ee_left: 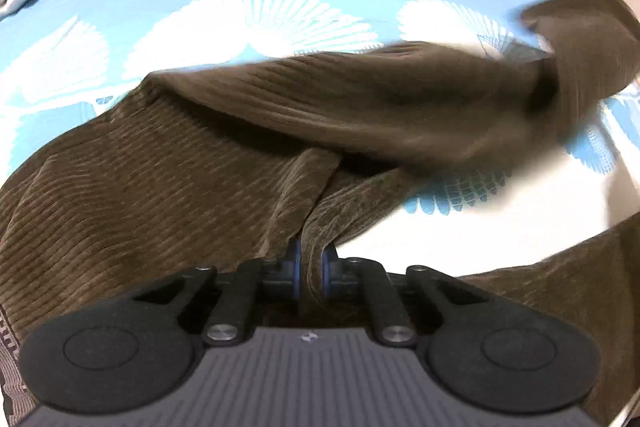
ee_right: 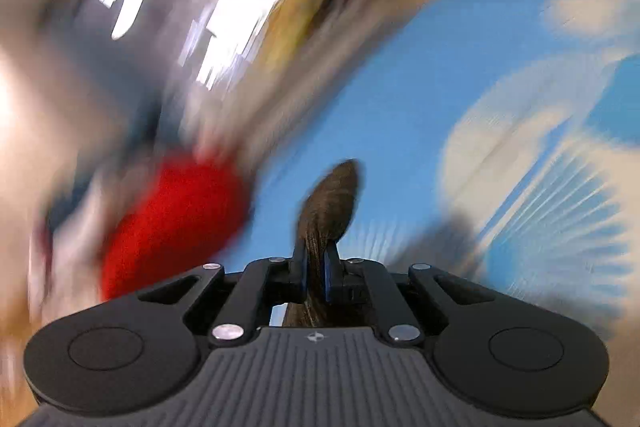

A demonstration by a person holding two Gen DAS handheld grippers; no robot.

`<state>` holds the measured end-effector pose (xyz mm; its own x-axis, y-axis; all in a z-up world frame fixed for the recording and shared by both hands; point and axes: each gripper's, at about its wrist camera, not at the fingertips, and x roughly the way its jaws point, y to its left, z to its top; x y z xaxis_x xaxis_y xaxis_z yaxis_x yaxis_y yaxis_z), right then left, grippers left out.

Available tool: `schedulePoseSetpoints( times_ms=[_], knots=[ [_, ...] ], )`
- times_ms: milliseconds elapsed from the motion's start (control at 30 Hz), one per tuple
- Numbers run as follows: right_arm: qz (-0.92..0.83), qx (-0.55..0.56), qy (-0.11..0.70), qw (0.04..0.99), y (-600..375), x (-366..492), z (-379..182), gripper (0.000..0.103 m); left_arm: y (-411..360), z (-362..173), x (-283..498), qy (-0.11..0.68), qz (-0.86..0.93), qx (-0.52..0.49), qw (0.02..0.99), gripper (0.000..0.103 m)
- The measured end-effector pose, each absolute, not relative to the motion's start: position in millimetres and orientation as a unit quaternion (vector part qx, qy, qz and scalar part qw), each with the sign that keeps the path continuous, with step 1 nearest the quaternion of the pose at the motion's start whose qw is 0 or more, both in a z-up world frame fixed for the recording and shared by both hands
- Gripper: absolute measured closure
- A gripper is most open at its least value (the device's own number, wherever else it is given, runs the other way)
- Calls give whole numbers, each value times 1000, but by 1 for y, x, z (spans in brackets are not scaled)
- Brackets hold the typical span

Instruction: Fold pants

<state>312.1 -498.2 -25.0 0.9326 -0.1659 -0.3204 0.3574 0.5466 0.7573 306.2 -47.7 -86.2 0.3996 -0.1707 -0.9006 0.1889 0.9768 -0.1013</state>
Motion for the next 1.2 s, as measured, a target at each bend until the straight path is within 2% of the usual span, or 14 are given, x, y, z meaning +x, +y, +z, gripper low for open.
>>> schedulePoseSetpoints(
  times_ms=[67, 133, 267, 567, 667, 733, 767, 800, 933, 1067, 1133, 1200],
  knots=[
    [-269, 436, 120, 850, -517, 297, -27, 96, -44, -87, 304, 546, -118, 14, 829, 93],
    [-349, 352, 219, 840, -525, 304, -43, 96, -46, -88, 300, 549, -144, 35, 823, 92],
    [-348, 357, 302, 812, -543, 307, -86, 94, -45, -86, 295, 552, -164, 53, 816, 92],
    [-340, 355, 303, 817, -554, 299, -84, 96, -47, -81, 293, 557, -214, 69, 800, 89],
    [-397, 319, 332, 794, -553, 296, -81, 96, -44, -76, 291, 558, -256, 76, 785, 79],
    [-433, 325, 333, 772, -558, 286, -85, 96, -37, -67, 289, 551, -280, 65, 783, 64],
    [-447, 326, 327, 766, -560, 281, -85, 95, -30, -61, 290, 544, -288, 52, 786, 48],
    [-457, 325, 320, 764, -560, 278, -85, 95, -19, -53, 291, 533, -292, 35, 793, 43],
    [-461, 316, 318, 766, -550, 275, -76, 78, 51, -33, 306, 502, -214, -39, 837, 42],
    [-458, 289, 283, 791, -526, 271, -44, 76, 138, -49, 322, 510, -65, -85, 853, 41],
    [-439, 279, 257, 815, -508, 267, -19, 76, 175, -64, 326, 517, 1, -99, 850, 36],
    [-406, 257, 232, 846, -485, 263, 7, 75, 203, -81, 327, 522, 29, -117, 844, 24]
  ],
)
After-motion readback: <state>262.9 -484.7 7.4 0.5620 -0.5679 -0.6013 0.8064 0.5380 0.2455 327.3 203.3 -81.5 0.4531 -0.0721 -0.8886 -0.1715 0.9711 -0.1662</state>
